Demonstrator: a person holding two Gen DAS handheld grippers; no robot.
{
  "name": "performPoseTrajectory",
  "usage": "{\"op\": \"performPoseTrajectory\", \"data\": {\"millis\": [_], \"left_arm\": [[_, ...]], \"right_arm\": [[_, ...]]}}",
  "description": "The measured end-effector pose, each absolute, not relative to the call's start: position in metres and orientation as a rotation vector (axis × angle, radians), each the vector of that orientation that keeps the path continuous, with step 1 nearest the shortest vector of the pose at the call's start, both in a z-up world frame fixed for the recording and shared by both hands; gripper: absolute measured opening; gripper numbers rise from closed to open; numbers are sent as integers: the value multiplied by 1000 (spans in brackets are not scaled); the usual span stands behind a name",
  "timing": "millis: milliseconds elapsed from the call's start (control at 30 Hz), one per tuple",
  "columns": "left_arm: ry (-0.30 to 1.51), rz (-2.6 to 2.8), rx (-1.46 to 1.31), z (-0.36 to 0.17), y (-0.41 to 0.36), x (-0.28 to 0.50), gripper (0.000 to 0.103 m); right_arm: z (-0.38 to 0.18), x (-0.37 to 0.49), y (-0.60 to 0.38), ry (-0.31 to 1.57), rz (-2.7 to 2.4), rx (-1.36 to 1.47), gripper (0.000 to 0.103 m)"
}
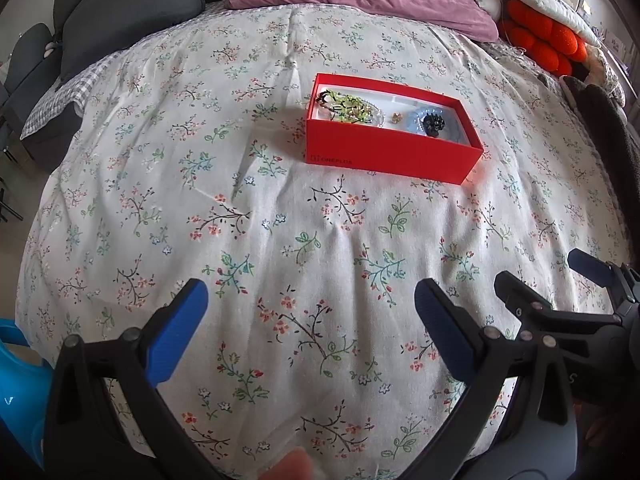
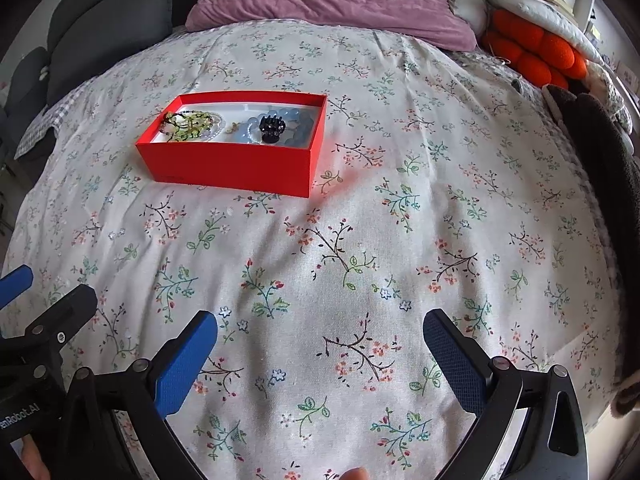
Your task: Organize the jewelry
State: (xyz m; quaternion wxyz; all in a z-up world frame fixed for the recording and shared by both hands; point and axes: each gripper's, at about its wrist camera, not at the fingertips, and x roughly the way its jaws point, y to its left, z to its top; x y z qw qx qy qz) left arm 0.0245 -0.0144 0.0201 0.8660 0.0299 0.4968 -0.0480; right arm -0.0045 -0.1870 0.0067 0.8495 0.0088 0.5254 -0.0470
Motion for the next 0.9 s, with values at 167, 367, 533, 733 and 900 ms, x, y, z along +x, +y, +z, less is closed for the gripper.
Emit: {"op": "performPoseTrajectory", "data": {"millis": [167, 367, 533, 733, 900], "left_arm": [[1043, -105, 61, 19, -16, 24, 103], [1046, -105, 61, 19, -15, 24, 103], [1049, -103, 62, 18, -15, 24, 103], [1055, -103, 62, 16, -15, 24, 103], [1067, -117, 54, 8, -15, 23, 103]], "right_arm": [[7, -5, -187, 1106, -100, 20, 103], [7, -6, -187, 1104, -100, 23, 103], [7, -6, -187, 1102, -101, 24, 103], [7, -6, -187, 1102, -100, 23, 103], [6, -6, -187, 1108, -104, 21, 103]]}}
